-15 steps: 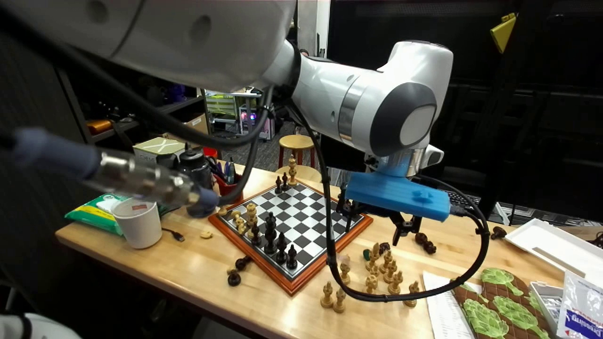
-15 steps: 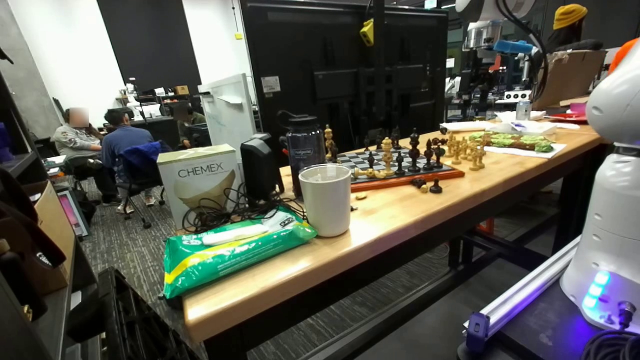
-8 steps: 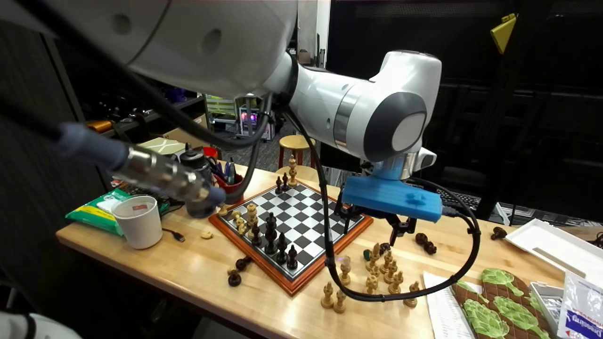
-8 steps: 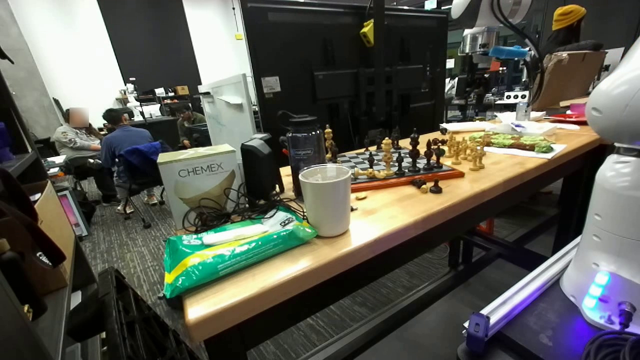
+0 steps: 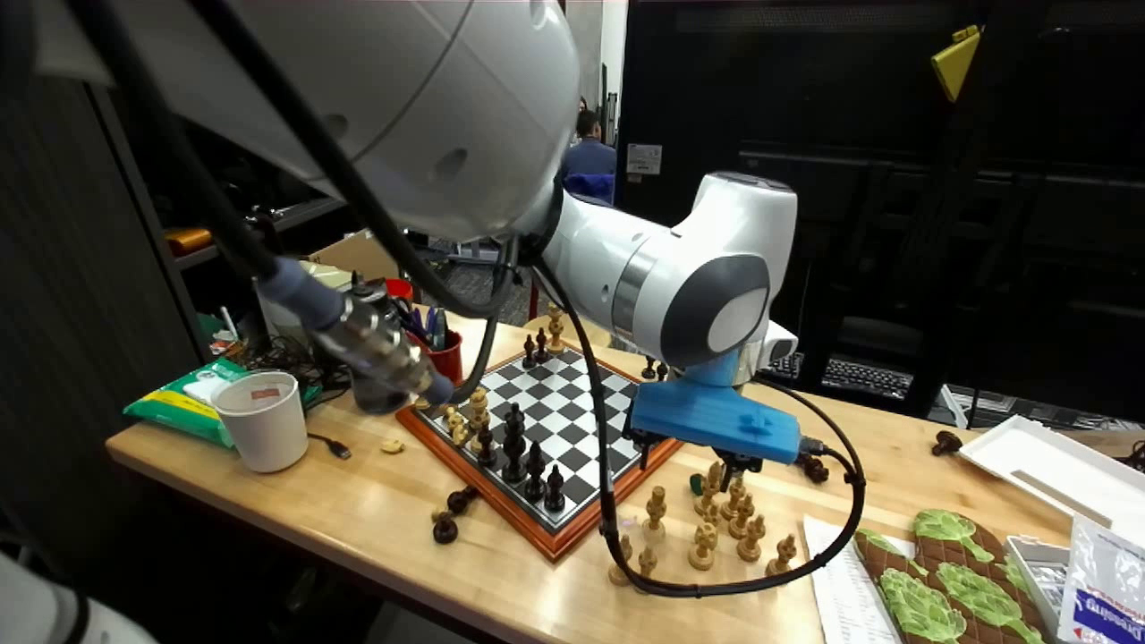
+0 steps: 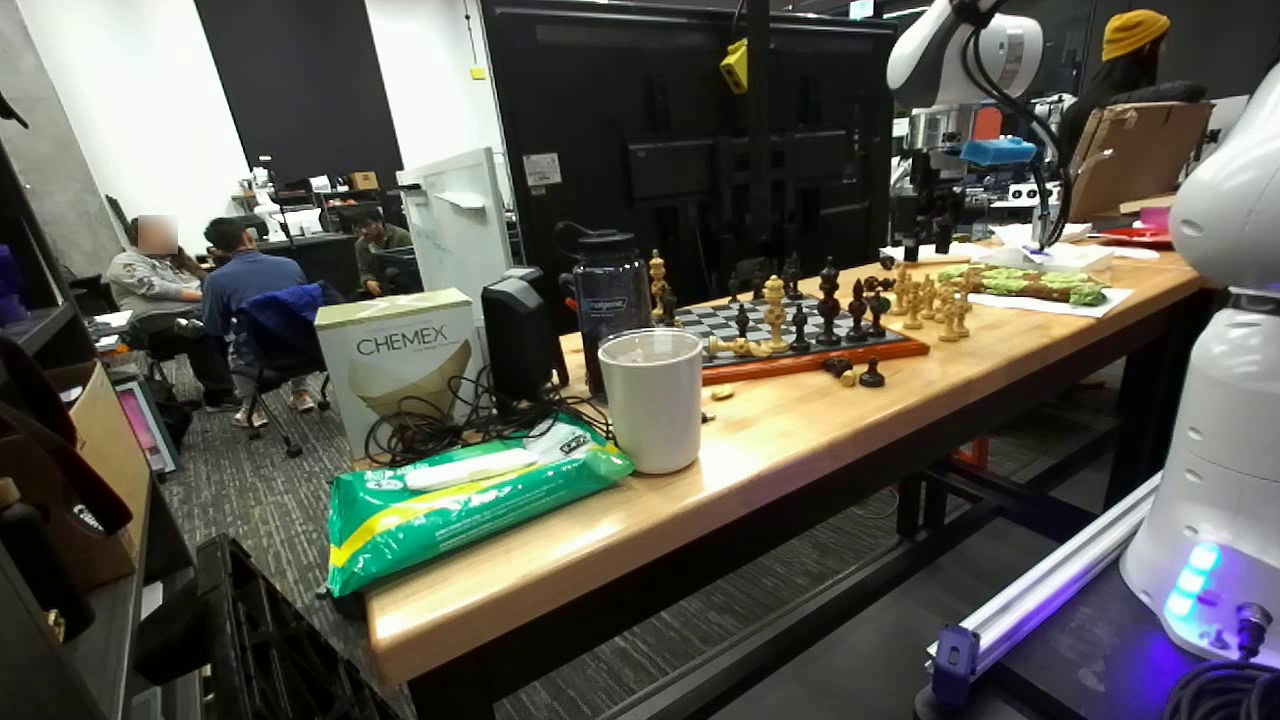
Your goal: Put one of the beige chess pieces on the chess board
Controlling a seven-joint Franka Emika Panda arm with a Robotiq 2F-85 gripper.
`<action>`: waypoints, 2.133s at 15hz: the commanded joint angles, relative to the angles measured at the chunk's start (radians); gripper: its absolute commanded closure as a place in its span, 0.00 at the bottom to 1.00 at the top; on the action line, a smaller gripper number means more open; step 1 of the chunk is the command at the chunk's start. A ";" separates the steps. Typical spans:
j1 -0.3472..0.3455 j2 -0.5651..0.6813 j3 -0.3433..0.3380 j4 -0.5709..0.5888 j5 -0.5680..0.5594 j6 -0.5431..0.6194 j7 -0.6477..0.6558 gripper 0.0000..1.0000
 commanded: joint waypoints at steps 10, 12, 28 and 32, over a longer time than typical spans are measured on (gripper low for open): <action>-0.036 0.085 0.040 -0.042 0.071 0.127 -0.023 0.25; -0.040 0.087 0.042 -0.040 0.078 0.134 -0.023 0.30; -0.052 0.068 0.057 -0.054 0.066 0.138 -0.006 1.00; -0.050 0.064 0.071 -0.040 0.031 0.124 0.015 0.69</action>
